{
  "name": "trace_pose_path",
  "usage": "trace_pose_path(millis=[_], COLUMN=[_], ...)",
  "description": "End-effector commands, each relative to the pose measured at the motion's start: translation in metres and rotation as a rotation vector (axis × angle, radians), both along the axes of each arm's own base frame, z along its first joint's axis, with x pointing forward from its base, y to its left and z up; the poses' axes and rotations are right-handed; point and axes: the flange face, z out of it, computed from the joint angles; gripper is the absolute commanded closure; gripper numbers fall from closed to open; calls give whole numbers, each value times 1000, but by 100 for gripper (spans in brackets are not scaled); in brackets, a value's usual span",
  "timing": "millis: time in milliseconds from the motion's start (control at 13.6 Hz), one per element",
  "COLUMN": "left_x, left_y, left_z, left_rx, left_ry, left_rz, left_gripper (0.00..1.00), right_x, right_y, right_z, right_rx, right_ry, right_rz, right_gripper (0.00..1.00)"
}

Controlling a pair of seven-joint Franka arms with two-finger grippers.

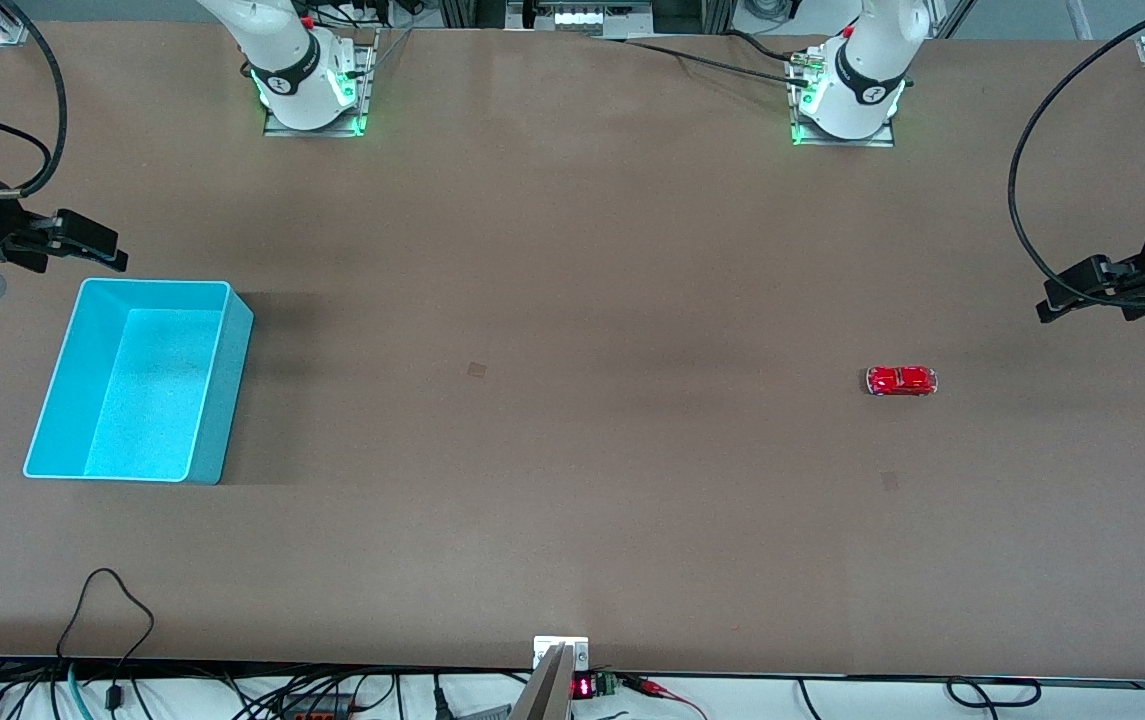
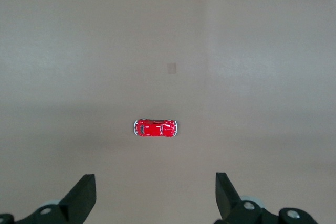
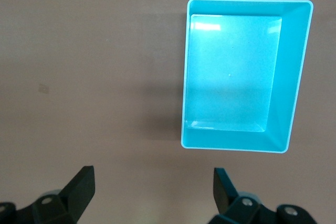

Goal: Wind red beetle toy and store in blue box
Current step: 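Move the left gripper toward the red toy car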

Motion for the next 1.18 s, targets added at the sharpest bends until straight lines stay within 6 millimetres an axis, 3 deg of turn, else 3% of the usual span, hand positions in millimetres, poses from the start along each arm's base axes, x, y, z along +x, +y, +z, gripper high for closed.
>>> trace_pose_path(millis=[0,294,589,736,957,1104], left_x=[-11,-10,0,10,14,14], left_y=[-1,-6,-21,-21,-26,-28], left_z=[4,0,-33,-68,-105,-138], left_rx=[18,26,-45,-57,-86,-88], left_ry=[9,16,93,154,201,211], left_rz=[-3,-15,-47,-103,-340,-471], left_gripper=[0,0,0,0,0,0], right_x=[1,2,2,5,6,14], right_y=[-2,-1,-1,0,-1,-2], right_z=[4,4,4,-1,-4,-24], right_rx=[-28,-45,-42,-36,-34,-37], right_ry=[-6,-15,-17,-12,-9,27], right_rz=[-11,-6,-5,-5,-7,0], right_gripper=[0,0,0,0,0,0])
